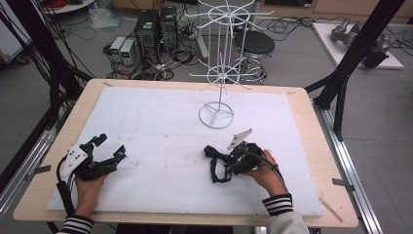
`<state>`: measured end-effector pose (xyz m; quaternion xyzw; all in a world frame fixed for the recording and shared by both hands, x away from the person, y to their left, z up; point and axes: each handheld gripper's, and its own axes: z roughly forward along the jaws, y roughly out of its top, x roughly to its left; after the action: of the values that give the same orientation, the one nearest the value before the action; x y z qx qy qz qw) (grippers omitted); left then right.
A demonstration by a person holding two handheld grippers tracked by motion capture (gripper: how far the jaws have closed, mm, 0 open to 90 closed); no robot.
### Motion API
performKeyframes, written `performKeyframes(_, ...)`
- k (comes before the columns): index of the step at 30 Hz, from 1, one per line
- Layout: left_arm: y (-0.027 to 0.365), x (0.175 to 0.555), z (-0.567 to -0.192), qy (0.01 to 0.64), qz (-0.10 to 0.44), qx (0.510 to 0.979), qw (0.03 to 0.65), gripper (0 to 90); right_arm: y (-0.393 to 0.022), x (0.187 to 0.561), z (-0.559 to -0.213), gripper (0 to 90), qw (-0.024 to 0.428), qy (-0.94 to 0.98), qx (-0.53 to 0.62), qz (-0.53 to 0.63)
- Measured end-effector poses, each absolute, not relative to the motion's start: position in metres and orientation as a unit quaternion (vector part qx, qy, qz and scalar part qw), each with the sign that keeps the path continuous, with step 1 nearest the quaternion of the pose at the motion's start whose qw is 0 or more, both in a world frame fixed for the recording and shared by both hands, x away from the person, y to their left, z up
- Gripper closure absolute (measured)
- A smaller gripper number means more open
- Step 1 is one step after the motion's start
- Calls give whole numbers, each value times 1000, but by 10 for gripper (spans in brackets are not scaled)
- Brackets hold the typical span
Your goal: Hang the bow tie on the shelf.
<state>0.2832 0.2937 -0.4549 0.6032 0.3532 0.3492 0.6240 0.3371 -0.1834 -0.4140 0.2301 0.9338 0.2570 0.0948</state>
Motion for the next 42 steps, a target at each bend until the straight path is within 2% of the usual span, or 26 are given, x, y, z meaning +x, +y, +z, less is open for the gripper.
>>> performKeyframes(3,294,283,-455,353,349,603,624,163,-183,338,-415,486,97,935,229,254)
performKeyframes(4,294,283,-455,353,349,603,624,163,-183,338,-414,528,103,936,226,250)
performKeyframes(8,294,283,-455,353,349,603,624,163,-185,339,-414,584,99,935,228,253)
performKeyframes(15,294,283,-455,353,349,603,625,163,-185,339,-414,640,101,936,229,249)
performKeyframes(16,294,283,-455,353,349,603,625,163,-185,340,-414,707,102,937,223,248)
performKeyframes(19,294,283,-455,354,349,602,626,163,-184,340,-414,740,103,938,222,244)
performKeyframes(22,294,283,-455,354,348,601,626,163,-185,341,-414,835,103,937,230,241)
performKeyframes(42,294,283,-455,354,348,601,626,163,-190,338,-405,853,104,918,242,297)
